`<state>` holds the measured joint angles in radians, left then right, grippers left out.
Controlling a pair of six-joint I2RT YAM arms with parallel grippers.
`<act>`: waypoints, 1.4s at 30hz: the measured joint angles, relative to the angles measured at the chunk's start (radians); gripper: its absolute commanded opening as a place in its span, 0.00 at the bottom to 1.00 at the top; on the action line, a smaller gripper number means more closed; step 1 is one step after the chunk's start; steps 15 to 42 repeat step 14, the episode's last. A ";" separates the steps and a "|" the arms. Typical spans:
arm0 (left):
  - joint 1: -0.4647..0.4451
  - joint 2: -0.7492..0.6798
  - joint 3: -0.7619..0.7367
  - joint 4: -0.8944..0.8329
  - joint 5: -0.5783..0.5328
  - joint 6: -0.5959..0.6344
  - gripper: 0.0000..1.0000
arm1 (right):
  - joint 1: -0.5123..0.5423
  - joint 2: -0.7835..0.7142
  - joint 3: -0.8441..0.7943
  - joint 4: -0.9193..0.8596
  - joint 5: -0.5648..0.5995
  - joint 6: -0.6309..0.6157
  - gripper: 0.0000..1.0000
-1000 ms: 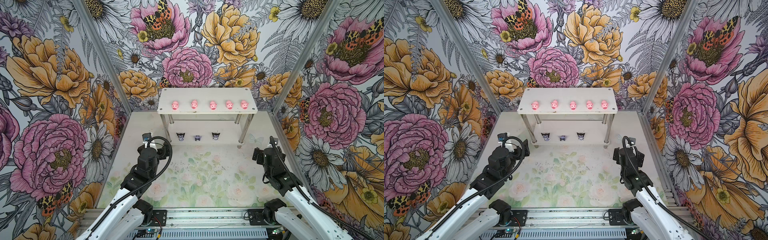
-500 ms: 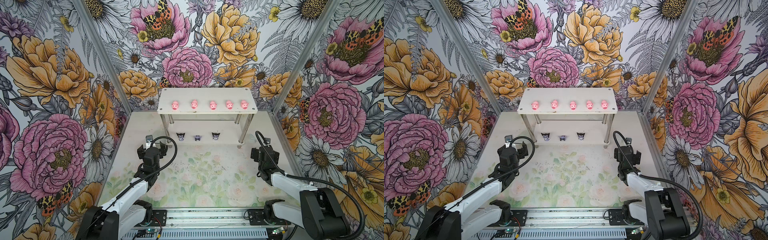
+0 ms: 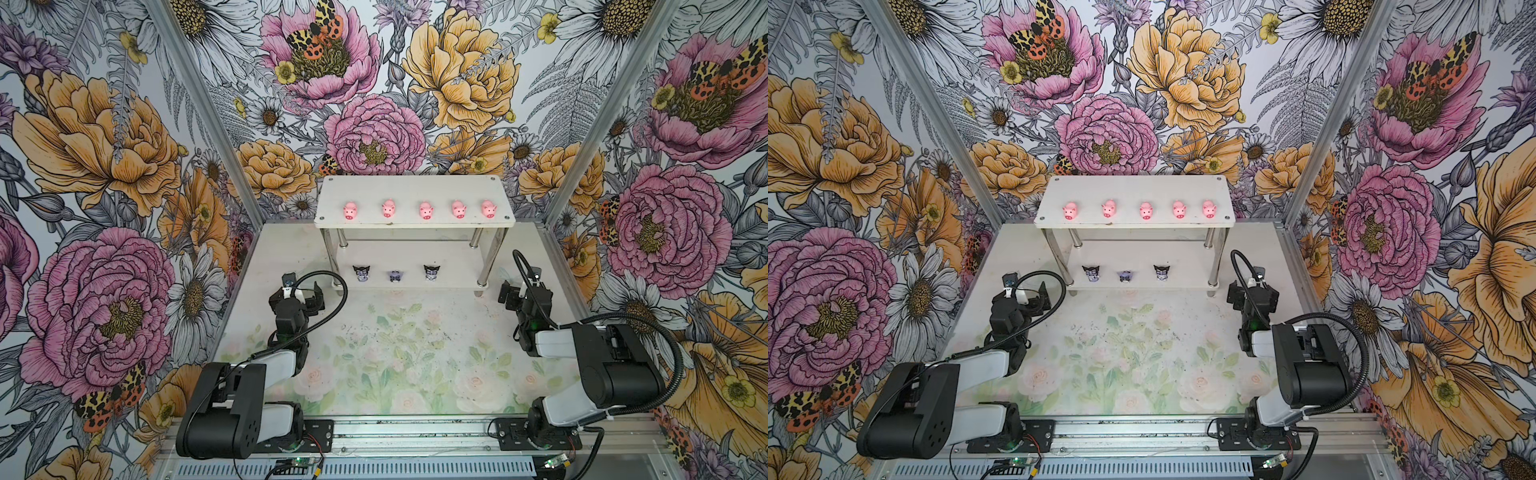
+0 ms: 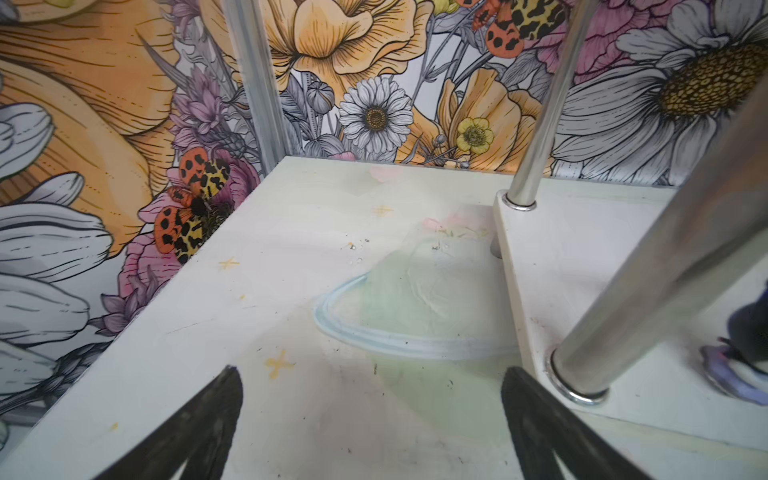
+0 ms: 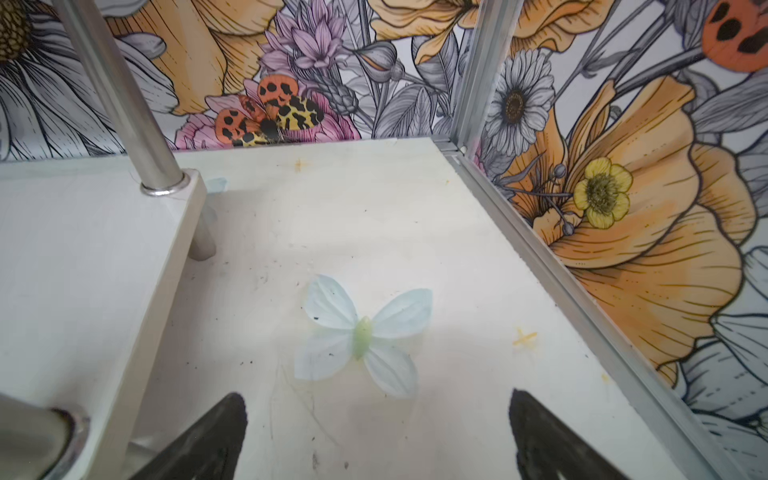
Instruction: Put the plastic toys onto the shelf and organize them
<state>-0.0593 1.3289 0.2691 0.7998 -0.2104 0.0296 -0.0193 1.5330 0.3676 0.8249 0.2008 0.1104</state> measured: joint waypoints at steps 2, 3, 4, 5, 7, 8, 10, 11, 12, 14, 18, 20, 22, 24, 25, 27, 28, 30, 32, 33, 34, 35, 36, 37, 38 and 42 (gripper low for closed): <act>0.009 0.098 0.002 0.129 0.036 0.005 0.99 | 0.000 0.000 0.000 0.024 -0.016 0.000 1.00; 0.018 0.159 0.001 0.200 0.048 0.005 0.99 | 0.000 0.000 -0.001 0.032 -0.021 0.000 1.00; 0.031 0.211 -0.002 0.235 0.058 0.003 0.98 | 0.000 0.000 -0.002 0.043 -0.027 0.000 1.00; 0.042 0.230 -0.011 0.233 0.067 0.003 0.99 | 0.000 0.000 -0.004 0.050 -0.031 0.000 1.00; 0.056 0.230 -0.021 0.246 0.078 0.002 0.98 | 0.000 0.000 -0.005 0.056 -0.042 0.000 1.00; 0.060 0.233 -0.018 0.266 0.086 0.003 0.99 | 0.000 0.000 -0.005 0.056 -0.042 0.000 1.00; 0.060 0.229 0.003 0.254 0.092 0.000 0.99 | 0.000 0.000 -0.004 0.053 -0.041 0.000 1.00; 0.060 0.229 0.024 0.240 0.092 -0.003 0.99 | 0.000 0.000 -0.004 0.050 -0.041 0.000 1.00; 0.060 0.229 0.043 0.224 0.092 -0.004 0.99 | 0.000 0.000 -0.004 0.049 -0.041 0.000 1.00; 0.060 0.229 0.087 0.190 0.092 -0.005 0.99 | 0.000 0.000 -0.004 0.047 -0.041 0.000 1.00; 0.060 0.229 0.087 0.190 0.092 -0.005 0.99 | 0.000 0.000 -0.004 0.047 -0.041 0.000 1.00; 0.060 0.229 0.087 0.190 0.092 -0.005 0.99 | 0.000 0.000 -0.004 0.047 -0.041 0.000 1.00; 0.060 0.229 0.087 0.190 0.092 -0.005 0.99 | 0.000 0.000 -0.004 0.047 -0.041 0.000 1.00; 0.060 0.229 0.087 0.190 0.092 -0.005 0.99 | 0.000 0.000 -0.004 0.047 -0.041 0.000 1.00; 0.060 0.229 0.087 0.190 0.092 -0.005 0.99 | 0.000 0.000 -0.004 0.047 -0.041 0.000 1.00; 0.060 0.229 0.087 0.190 0.092 -0.005 0.99 | 0.000 0.000 -0.004 0.047 -0.041 0.000 1.00; 0.060 0.229 0.087 0.190 0.092 -0.005 0.99 | 0.000 0.000 -0.004 0.047 -0.041 0.000 1.00; 0.060 0.229 0.087 0.190 0.092 -0.005 0.99 | 0.000 0.000 -0.004 0.047 -0.041 0.000 1.00; 0.060 0.229 0.087 0.190 0.092 -0.005 0.99 | 0.000 0.000 -0.004 0.047 -0.041 0.000 1.00; 0.060 0.229 0.087 0.190 0.092 -0.005 0.99 | 0.000 0.000 -0.004 0.047 -0.041 0.000 1.00; 0.060 0.229 0.087 0.190 0.092 -0.005 0.99 | 0.000 0.000 -0.004 0.047 -0.041 0.000 1.00; 0.060 0.229 0.087 0.190 0.092 -0.005 0.99 | 0.000 0.000 -0.004 0.047 -0.041 0.000 1.00; 0.060 0.229 0.087 0.190 0.092 -0.005 0.99 | 0.000 0.000 -0.004 0.047 -0.041 0.000 1.00; 0.060 0.229 0.087 0.190 0.092 -0.005 0.99 | 0.000 0.000 -0.004 0.047 -0.041 0.000 1.00; 0.060 0.229 0.087 0.190 0.092 -0.005 0.99 | 0.000 0.000 -0.004 0.047 -0.041 0.000 1.00; 0.060 0.229 0.087 0.190 0.092 -0.005 0.99 | 0.000 0.000 -0.004 0.047 -0.041 0.000 1.00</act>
